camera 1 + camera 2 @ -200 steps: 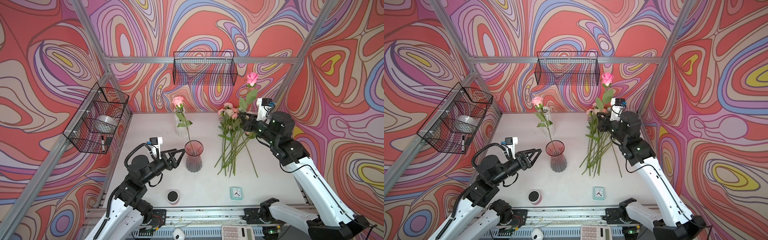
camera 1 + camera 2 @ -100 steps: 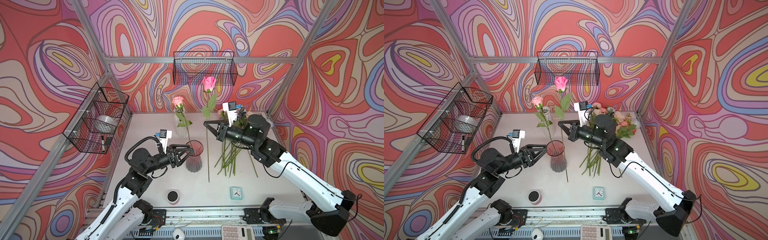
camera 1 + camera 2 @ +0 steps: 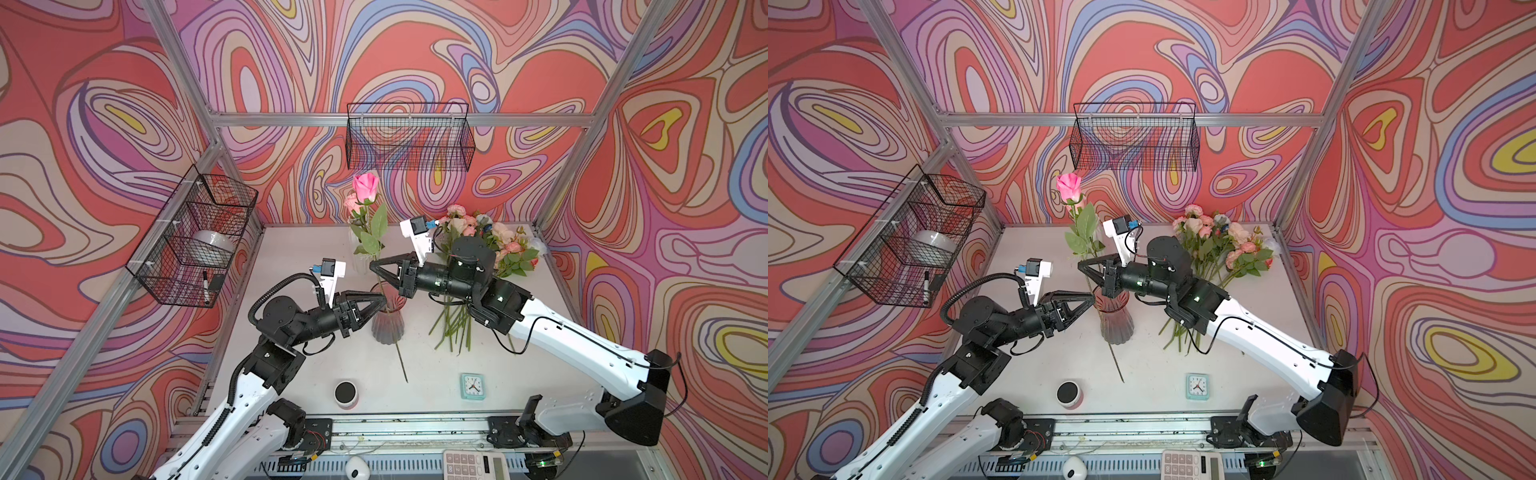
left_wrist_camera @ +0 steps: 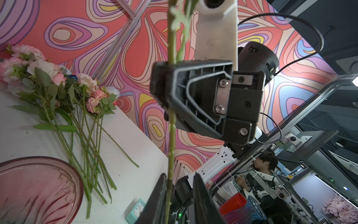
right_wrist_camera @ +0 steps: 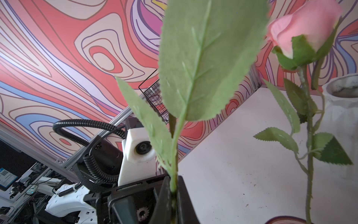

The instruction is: Arrange the flowers into the vase

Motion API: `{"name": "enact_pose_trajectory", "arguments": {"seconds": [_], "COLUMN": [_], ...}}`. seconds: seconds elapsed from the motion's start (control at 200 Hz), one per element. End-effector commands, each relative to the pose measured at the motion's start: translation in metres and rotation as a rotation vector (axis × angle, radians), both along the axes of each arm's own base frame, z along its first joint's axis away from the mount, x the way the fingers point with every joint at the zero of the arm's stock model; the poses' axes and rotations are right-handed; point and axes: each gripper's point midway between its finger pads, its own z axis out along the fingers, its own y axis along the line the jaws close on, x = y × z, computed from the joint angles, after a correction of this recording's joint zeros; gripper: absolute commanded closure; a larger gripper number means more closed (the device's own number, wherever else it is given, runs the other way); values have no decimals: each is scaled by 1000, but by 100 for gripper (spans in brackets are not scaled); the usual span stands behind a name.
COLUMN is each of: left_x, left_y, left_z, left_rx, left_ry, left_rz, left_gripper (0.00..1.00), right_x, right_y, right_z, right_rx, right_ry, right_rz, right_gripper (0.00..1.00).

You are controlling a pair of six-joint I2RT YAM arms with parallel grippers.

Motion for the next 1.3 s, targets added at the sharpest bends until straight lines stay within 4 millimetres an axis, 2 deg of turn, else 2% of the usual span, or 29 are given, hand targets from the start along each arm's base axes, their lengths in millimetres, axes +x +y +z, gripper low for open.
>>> {"name": "enact_pose_trajectory", "arguments": {"seconds": [0.0, 0.115, 0.36, 0.405, 0.516, 0.616, 0.861, 1.071, 1.166, 1.297], "left_x": [-4, -2, 3, 5, 7, 11, 36, 60, 74, 94], "left_y": [1, 3, 8, 10, 17, 24, 41, 45, 43, 40], "left_z": [14, 15, 21, 24, 34, 48, 100, 135, 134, 112], "left_rx": [-1, 9, 33, 46, 87, 123, 179, 191, 217, 261], "left_ry": [-54, -64, -91, -101, -144, -203, -379, -528, -563, -558], "left_rz": [1, 22, 85, 105, 162, 226, 430, 551, 587, 627], "left_gripper": [92, 100, 100, 100, 100, 100, 100, 100, 100, 100], "right_x": [-5, -7, -8, -9, -11, -13, -17, -22, -24, -24], "right_y": [0, 1, -5, -7, -17, -34, -84, -102, -105, -109], "right_z": [20, 17, 13, 14, 18, 25, 43, 45, 43, 40], "right_rx": [40, 36, 31, 32, 28, 24, 12, 5, 4, 2], "right_ry": [-43, -35, -35, -38, -69, -107, -190, -202, -200, -200], "right_rz": [12, 24, 6, 3, -30, -85, -257, -298, -304, -317], "right_gripper": [100, 100, 100, 92, 60, 49, 46, 47, 46, 47]}}
